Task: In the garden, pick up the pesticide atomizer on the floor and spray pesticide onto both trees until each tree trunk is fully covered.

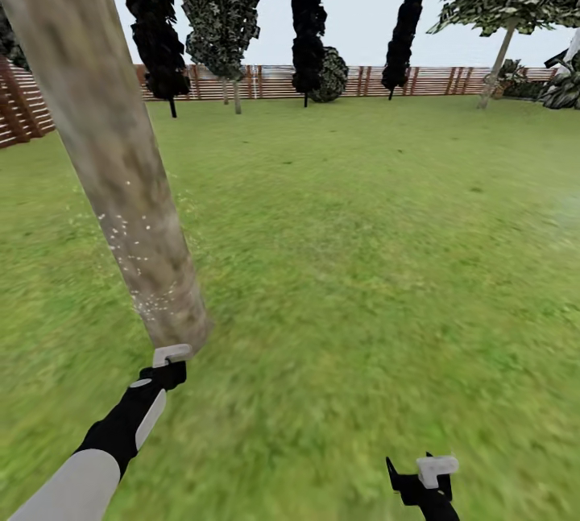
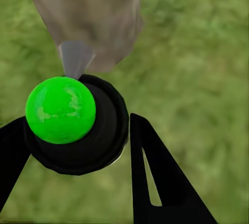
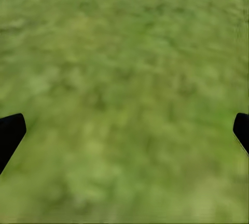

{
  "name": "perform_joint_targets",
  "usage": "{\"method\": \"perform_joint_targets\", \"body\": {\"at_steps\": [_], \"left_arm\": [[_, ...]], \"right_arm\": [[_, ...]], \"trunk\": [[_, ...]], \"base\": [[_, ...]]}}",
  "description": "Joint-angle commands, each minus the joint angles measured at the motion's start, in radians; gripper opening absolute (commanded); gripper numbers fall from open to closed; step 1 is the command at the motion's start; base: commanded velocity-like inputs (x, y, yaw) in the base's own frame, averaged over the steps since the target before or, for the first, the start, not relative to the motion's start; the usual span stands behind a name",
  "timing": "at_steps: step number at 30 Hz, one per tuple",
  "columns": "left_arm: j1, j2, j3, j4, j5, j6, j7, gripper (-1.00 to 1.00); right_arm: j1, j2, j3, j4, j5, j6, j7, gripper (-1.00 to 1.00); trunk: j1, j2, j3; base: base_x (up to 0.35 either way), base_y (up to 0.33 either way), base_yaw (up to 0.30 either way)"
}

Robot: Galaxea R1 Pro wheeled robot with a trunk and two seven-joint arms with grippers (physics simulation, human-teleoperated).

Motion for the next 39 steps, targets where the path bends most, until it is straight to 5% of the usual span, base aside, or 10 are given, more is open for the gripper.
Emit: {"method": "perform_joint_targets", "body": {"at_steps": [1, 11, 25, 39], "left_arm": [[0.000, 0.000, 0.000, 0.000, 0.000, 0.000, 0.000, -1.00], [0.000, 0.001, 0.001, 0.000, -0.001, 0.000, 0.000, -1.00], [0.000, 0.001, 0.001, 0.000, -0.001, 0.000, 0.000, -1.00], [0.000, 0.001, 0.000, 0.000, -0.001, 0.000, 0.003, -1.00]], "right_arm": [[0.000, 0.000, 0.000, 0.000, 0.000, 0.000, 0.000, 1.00], [0.000, 0.000, 0.000, 0.000, 0.000, 0.000, 0.001, 1.00], [0.000, 0.000, 0.000, 0.000, 0.000, 0.000, 0.001, 1.00], [0.000, 0.000, 0.000, 0.000, 0.000, 0.000, 0.001, 1.00]], "trunk": [[0.000, 0.000, 0.000], [0.000, 0.000, 0.000], [0.000, 0.000, 0.000], [0.000, 0.000, 0.000]], "base": [[0.150, -0.263, 0.272], [0.147, -0.263, 0.264], [0.140, -0.263, 0.035], [0.113, -0.263, 0.268]]}}
